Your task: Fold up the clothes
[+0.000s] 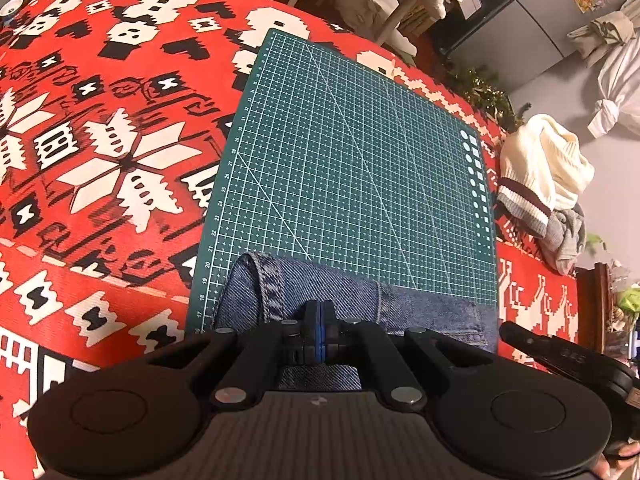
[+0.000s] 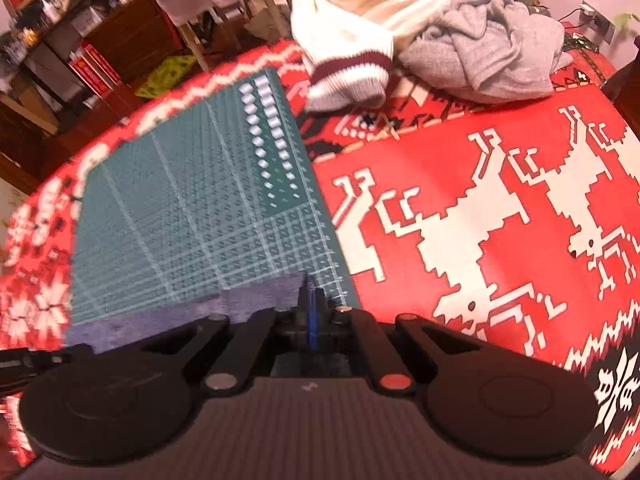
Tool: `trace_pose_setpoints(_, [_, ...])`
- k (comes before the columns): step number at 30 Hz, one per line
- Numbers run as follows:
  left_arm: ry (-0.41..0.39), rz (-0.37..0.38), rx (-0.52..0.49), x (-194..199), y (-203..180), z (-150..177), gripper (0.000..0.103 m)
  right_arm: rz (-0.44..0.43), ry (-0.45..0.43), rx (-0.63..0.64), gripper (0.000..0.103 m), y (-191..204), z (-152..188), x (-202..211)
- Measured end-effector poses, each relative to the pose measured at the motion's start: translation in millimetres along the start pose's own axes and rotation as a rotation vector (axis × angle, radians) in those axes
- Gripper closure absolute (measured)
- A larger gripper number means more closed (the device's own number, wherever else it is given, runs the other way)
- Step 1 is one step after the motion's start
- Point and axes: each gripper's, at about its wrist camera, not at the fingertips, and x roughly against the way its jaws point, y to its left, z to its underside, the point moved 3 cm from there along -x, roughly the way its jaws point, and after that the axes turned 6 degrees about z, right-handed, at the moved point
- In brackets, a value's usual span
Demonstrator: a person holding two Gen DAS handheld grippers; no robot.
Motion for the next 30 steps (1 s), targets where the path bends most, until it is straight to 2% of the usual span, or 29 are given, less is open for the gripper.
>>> trace_pose_setpoints(5, [0.049,0.076,0.021,3,-11,6,0.1,-0.084,0.038,0.053,0.103,15,12,21])
trace_pose_setpoints(8, [0.076,0.101,0.018,0,-19,12,0.1,-0.081,0.076,0.09,0.103,27,20,15])
trace_pose_setpoints(14, [0.112,0.046,0.009,-16,-19,19,0.1,-0.002,0.133,0.144,0.103,37,28,-13])
trace_pose_setpoints(20, [0.131,0.016,0.017,-18,-12,19,0.099,0.001,0.135,0.138,0.103,30,27,-13])
trace_pose_setpoints(23, [0.114,-0.028,0.002,-13,-12,19,0.1,0.046,0.123,0.117,0.103,21,26,-9])
trace_pose_setpoints(26, [0.11,-0.014,0.013,-11,-10,18,0.1,0.024,0.112,0.084,0.103,15,24,-1])
trace_pose_setpoints(30, [0.1,0.067,0.023,-4,-13,17,0.102,-0.069,0.042,0.111,0.103,28,23,19])
